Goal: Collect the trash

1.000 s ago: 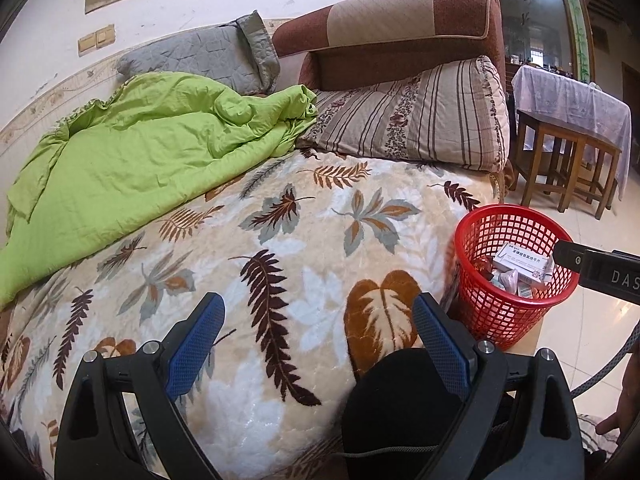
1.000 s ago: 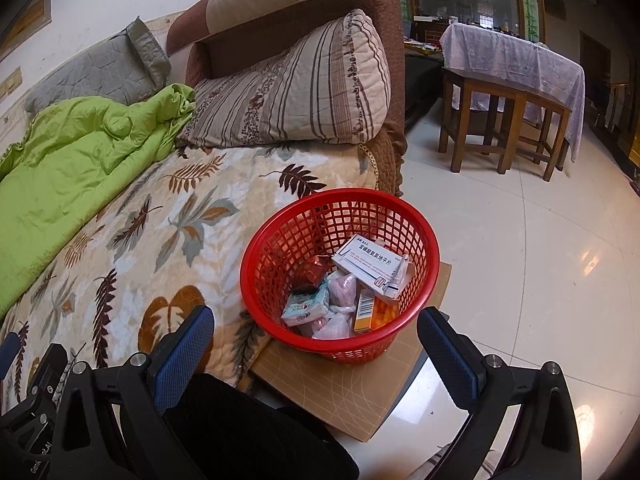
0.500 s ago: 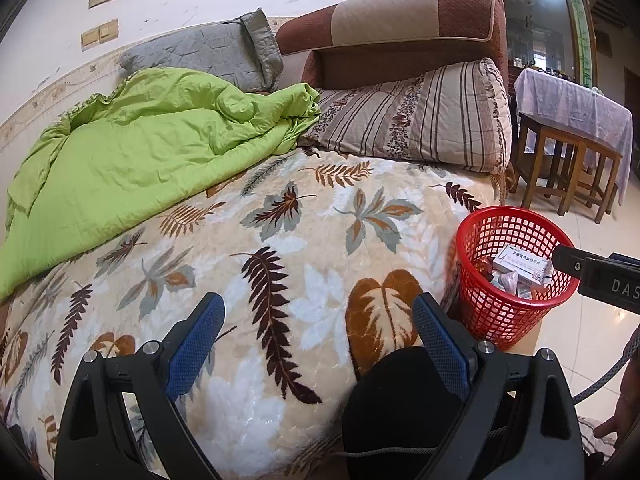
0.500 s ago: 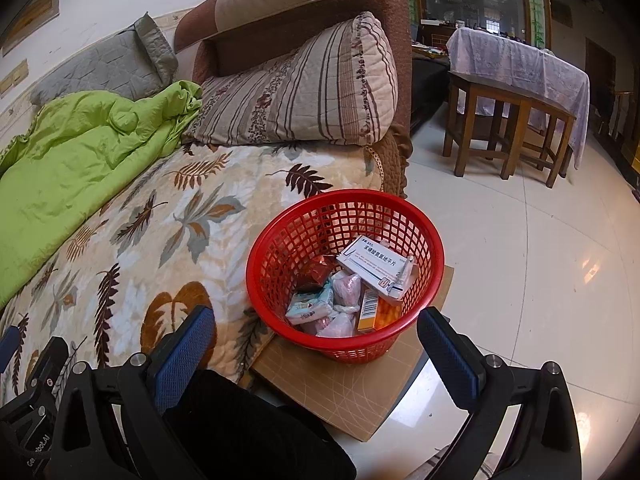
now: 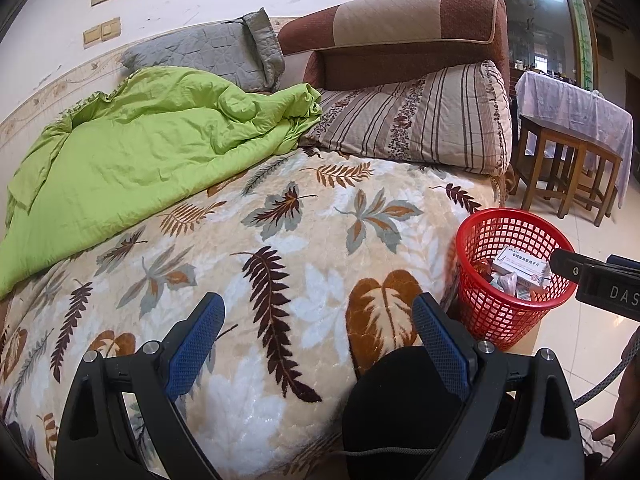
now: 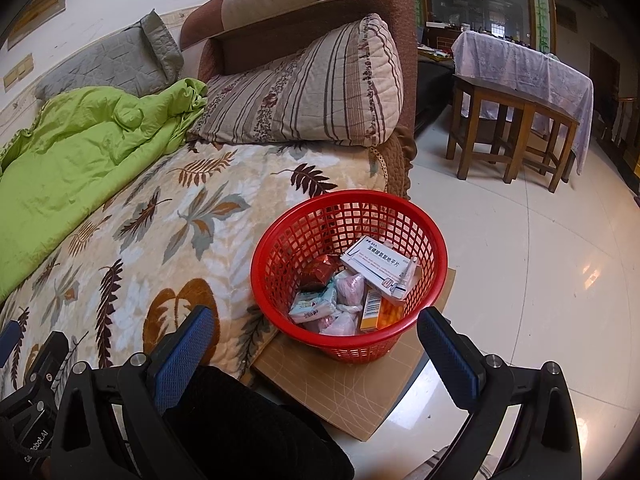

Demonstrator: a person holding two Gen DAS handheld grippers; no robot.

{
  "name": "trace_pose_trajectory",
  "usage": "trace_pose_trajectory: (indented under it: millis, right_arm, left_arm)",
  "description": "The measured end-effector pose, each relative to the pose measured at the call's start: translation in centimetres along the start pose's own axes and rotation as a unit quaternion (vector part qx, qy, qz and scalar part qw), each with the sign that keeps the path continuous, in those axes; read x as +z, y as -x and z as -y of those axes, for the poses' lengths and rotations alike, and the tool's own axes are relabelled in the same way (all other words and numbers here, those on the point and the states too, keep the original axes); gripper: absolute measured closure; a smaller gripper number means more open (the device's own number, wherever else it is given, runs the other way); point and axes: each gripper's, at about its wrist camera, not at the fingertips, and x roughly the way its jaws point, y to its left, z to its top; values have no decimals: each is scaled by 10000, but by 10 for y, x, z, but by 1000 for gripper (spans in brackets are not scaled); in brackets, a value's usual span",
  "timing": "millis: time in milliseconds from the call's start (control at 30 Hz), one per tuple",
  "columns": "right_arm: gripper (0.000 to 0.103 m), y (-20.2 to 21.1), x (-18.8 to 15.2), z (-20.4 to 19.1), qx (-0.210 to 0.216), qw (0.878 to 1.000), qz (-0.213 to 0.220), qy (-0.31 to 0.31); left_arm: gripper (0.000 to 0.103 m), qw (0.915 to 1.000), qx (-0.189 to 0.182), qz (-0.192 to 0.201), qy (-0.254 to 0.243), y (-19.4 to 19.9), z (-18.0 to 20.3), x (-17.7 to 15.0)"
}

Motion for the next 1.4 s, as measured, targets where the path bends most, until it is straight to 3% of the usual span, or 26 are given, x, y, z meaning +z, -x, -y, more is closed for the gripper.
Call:
trace_pose_trajectory:
  millis: [1400]
  right_arm:
    - [0,6,1,-10,90,9999,13,143]
  left_arm:
    - [9,10000,32,33,42,4,2,0]
